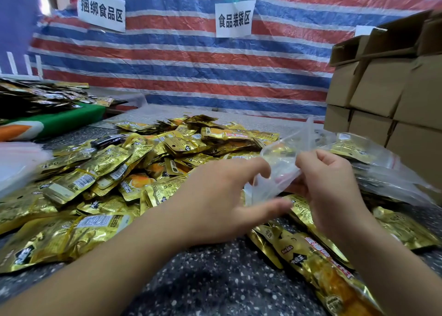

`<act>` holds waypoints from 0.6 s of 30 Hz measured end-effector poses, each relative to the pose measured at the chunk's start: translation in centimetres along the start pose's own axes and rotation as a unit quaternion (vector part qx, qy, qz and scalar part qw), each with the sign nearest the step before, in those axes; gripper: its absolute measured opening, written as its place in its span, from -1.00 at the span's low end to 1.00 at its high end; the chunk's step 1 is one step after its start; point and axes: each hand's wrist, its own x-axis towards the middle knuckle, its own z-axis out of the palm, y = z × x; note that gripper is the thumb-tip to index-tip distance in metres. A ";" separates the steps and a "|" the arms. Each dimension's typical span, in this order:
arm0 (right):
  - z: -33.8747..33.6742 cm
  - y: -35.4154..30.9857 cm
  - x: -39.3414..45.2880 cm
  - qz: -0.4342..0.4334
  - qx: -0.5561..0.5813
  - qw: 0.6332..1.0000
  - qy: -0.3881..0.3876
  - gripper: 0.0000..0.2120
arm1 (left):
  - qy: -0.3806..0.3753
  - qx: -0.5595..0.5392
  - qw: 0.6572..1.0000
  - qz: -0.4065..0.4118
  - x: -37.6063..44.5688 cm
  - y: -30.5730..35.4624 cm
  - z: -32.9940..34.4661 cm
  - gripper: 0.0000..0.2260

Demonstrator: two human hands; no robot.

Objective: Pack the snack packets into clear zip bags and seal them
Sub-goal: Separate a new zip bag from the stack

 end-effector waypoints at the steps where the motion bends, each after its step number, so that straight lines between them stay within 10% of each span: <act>1: -0.1 -0.1 0.1 0.011 0.012 1.000 -0.001 -0.75 | -0.020 0.028 0.999 -0.003 -0.1 0.2 0.2 -0.52; 5: -0.8 -0.4 0.4 0.048 0.035 0.998 0.021 -0.80 | 0.023 0.038 0.999 0.030 0.0 0.5 0.4 -0.82; 12: -1.8 -0.8 0.9 0.025 -0.063 0.995 0.078 -0.63 | 0.097 -0.196 0.976 -0.015 0.9 -0.3 -1.2 -0.65; 18: -1.5 -1.2 0.8 0.042 -0.062 0.997 0.020 -0.50 | 0.056 -0.544 0.820 -0.170 1.6 -0.9 -2.5 -0.71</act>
